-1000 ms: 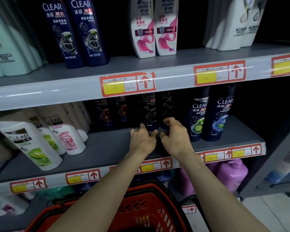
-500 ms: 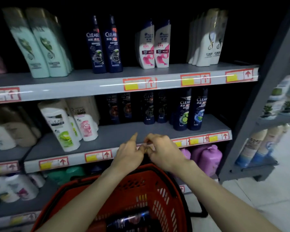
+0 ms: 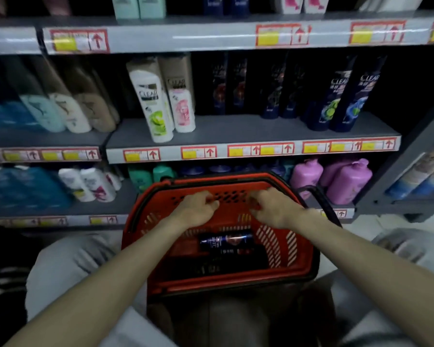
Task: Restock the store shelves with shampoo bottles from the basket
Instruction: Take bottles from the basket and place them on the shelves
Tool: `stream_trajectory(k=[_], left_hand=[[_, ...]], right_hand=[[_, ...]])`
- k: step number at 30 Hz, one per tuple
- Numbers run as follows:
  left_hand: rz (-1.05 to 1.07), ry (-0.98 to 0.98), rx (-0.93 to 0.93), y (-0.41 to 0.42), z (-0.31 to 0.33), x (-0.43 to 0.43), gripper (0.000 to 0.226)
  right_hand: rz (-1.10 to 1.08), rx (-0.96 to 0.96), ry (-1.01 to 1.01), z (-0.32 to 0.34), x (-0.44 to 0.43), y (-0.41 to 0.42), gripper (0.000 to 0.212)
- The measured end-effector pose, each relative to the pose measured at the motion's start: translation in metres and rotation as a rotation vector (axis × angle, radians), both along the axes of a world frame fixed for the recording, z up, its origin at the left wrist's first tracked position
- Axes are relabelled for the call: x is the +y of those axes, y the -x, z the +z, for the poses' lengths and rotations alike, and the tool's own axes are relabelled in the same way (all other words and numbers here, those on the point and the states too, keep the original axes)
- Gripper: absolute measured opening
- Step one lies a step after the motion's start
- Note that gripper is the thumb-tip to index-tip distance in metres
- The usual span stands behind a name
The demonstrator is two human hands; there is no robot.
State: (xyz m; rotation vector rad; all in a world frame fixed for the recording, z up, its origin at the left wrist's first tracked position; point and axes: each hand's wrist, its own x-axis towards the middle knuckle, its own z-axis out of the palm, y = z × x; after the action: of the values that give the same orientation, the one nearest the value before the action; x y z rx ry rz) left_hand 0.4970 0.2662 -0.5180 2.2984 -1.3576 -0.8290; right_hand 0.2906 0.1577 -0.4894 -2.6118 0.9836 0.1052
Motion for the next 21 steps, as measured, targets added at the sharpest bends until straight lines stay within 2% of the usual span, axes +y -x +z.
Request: stream_trajectory(k=[4,7,10,13,17,21], left_hand=[[-0.231,-0.496,0.025,-0.017,-0.051,-0.005,0.043],[-0.281,-0.725,0.047,-0.027,-0.082,-0.008,0.042],[-0.253,-0.725,0.019,-0.035,-0.108,-0.015,0.039],[-0.312,-0.68,-0.11,-0.034,-0.138,-0.02,0.042],[-0.412,-0.684,-0.119,-0.024,-0.176,-0.019,0.046],[-0.48,-0.679,-0.119,-0.019,-0.203,-0.014,0.054]], right_hand=[[0.068,0.155,-0.136,-0.033,0.003,-0.02,0.016],[0.079,0.258,-0.226,-0.063,0.0,-0.037,0.026],[0.064,0.388,-0.296,-0.095,-0.007,-0.054,0.034],[0.012,0.462,-0.336,-0.124,-0.017,-0.065,0.046],[-0.03,0.497,-0.367,-0.16,-0.032,-0.059,0.038],[-0.144,0.497,-0.438,-0.196,-0.042,-0.042,0.045]])
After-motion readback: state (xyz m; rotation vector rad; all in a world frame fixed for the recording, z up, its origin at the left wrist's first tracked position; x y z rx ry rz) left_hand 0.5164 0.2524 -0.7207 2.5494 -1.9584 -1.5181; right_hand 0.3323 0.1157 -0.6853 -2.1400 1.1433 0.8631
